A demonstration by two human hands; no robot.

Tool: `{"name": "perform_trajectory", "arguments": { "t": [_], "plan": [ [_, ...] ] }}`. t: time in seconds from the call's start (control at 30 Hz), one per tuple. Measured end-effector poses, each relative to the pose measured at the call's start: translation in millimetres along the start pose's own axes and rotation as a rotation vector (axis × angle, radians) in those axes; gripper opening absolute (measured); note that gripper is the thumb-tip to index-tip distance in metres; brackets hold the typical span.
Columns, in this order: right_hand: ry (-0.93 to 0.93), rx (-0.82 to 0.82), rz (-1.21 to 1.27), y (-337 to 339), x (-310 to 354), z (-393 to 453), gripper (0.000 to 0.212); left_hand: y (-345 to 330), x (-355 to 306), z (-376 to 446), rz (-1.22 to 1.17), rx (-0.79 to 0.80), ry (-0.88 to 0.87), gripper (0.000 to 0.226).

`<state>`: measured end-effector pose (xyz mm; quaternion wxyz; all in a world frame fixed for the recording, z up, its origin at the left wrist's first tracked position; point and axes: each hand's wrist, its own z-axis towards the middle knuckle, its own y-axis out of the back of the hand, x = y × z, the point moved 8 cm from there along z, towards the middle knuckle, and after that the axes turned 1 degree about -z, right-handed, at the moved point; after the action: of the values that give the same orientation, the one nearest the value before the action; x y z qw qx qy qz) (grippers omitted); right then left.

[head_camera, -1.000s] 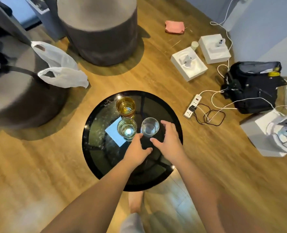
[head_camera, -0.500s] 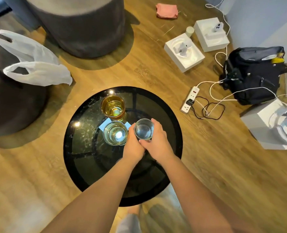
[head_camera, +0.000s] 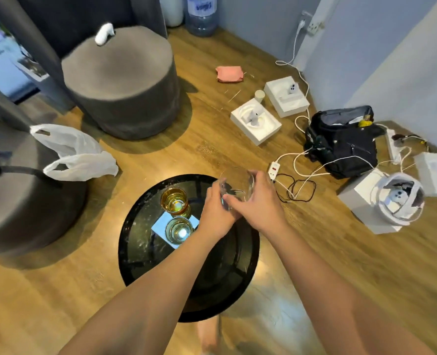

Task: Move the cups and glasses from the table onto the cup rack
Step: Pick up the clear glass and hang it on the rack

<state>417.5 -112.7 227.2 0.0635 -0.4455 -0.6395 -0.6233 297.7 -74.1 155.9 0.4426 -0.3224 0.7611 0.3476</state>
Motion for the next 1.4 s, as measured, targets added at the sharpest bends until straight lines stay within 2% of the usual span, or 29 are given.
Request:
{"name": "perform_trajectory", "arguments": {
  "t": [0.13, 0.33, 0.4, 0.5, 0.6, 0.7, 0.8, 0.9, 0.97, 1.07, 1.17, 1.27, 1.4],
  "plan": [
    [0.042, -0.165, 0.156, 100, 52, -13, 0.084, -2, -109, -18, -0.097, -0.001, -0.162, 0.089],
    [0.139, -0.366, 0.424, 254, 102, -62, 0.081, -23, -273, -68, -0.127, 0.061, -0.371, 0.087],
    [0.175, -0.401, 0.431, 296, 109, -86, 0.083, -35, -319, -90, -0.158, 0.097, -0.411, 0.075],
    [0.181, -0.380, 0.410, 349, 106, -124, 0.089, -68, -376, -130, -0.168, 0.187, -0.475, 0.091],
    [0.169, -0.357, 0.428, 392, 96, -159, 0.091, -99, -411, -168, -0.147, 0.268, -0.527, 0.094],
    [0.176, -0.404, 0.432, 429, 87, -191, 0.085, -129, -436, -200, -0.100, 0.359, -0.575, 0.083],
    [0.188, -0.493, 0.447, 456, 76, -223, 0.078, -148, -454, -231, -0.050, 0.346, -0.593, 0.082],
    [0.195, -0.526, 0.427, 469, 73, -243, 0.076, -152, -466, -252, 0.075, 0.255, -0.708, 0.097],
    [0.202, -0.536, 0.412, 473, 67, -258, 0.077, -159, -467, -266, 0.158, 0.247, -0.723, 0.102],
    [0.196, -0.574, 0.374, 480, 63, -277, 0.077, -165, -473, -282, 0.206, 0.270, -0.737, 0.101],
    [0.183, -0.618, 0.362, 493, 64, -289, 0.076, -168, -492, -296, 0.207, 0.299, -0.859, 0.097],
    [0.168, -0.666, 0.360, 506, 64, -294, 0.077, -176, -505, -297, 0.287, 0.335, -0.850, 0.099],
    [0.137, -0.719, 0.350, 514, 62, -300, 0.078, -184, -519, -300, 0.336, 0.360, -0.930, 0.099]
  ]
}}
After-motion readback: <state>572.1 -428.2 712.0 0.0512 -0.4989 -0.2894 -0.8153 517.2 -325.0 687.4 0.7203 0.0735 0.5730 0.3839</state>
